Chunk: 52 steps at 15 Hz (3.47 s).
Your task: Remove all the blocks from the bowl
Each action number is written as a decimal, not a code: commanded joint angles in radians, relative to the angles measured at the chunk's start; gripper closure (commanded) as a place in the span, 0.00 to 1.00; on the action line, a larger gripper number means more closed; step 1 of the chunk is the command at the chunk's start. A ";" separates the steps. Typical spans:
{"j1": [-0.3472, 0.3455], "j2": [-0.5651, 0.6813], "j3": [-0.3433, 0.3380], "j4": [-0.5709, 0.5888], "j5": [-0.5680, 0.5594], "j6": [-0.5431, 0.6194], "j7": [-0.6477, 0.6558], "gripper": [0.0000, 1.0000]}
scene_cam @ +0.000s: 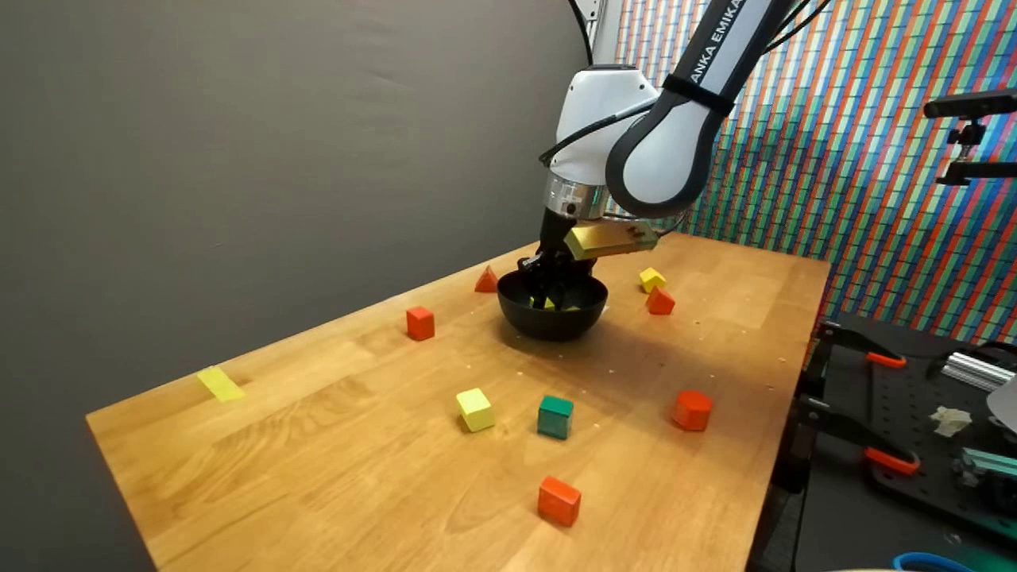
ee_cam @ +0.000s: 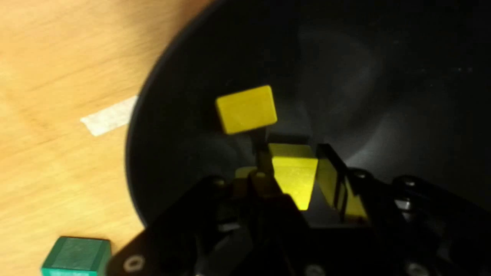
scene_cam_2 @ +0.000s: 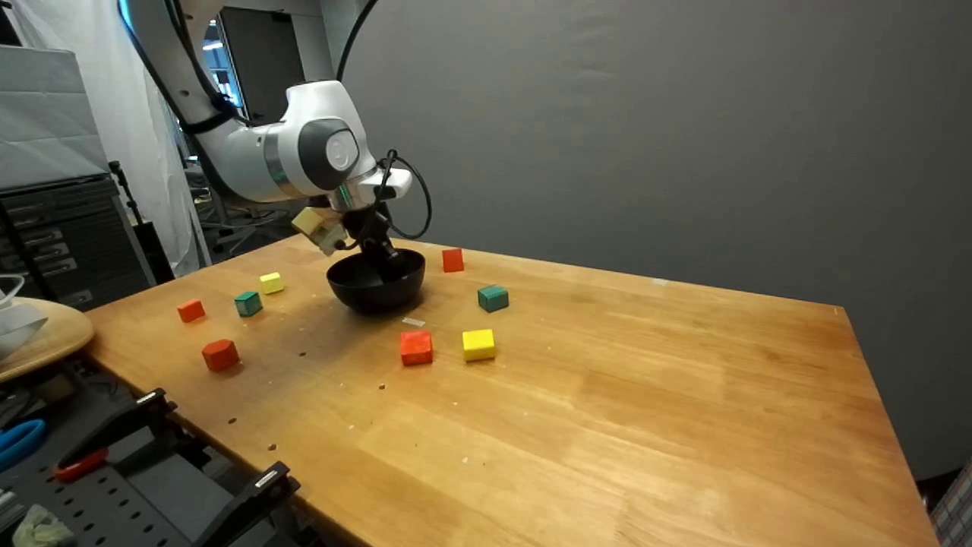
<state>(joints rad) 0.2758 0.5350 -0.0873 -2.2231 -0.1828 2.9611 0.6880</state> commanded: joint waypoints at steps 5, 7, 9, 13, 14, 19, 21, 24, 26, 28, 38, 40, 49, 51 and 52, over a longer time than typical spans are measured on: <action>0.072 -0.038 -0.040 -0.008 0.078 -0.046 -0.109 0.83; 0.084 -0.120 -0.034 -0.069 0.076 -0.073 -0.146 0.84; 0.092 -0.222 -0.022 -0.144 0.077 -0.086 -0.163 0.84; 0.152 -0.428 -0.070 -0.296 -0.001 -0.080 -0.069 0.84; 0.150 -0.483 -0.066 -0.343 -0.029 -0.098 -0.033 0.84; 0.133 -0.676 -0.065 -0.603 -0.100 -0.122 0.241 0.84; 0.028 -0.571 0.066 -0.546 0.016 -0.115 0.253 0.84; -0.003 -0.515 0.127 -0.572 0.211 -0.023 0.222 0.84; -0.018 -0.463 0.170 -0.565 0.335 0.043 0.192 0.84; -0.036 -0.421 0.200 -0.561 0.408 0.086 0.177 0.82; 0.003 -0.579 0.153 -0.524 0.204 -0.135 0.070 0.00; -0.021 -0.702 0.213 -0.583 0.114 -0.263 0.085 0.00; -0.170 -0.675 0.334 -0.459 -0.267 -0.400 0.049 0.00; -0.208 -0.636 0.324 -0.443 -0.428 -0.341 0.055 0.00; -0.171 -0.686 0.322 -0.478 -0.321 -0.388 0.069 0.00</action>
<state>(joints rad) 0.1115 -0.1478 0.2257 -2.7007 -0.5137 2.5758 0.7612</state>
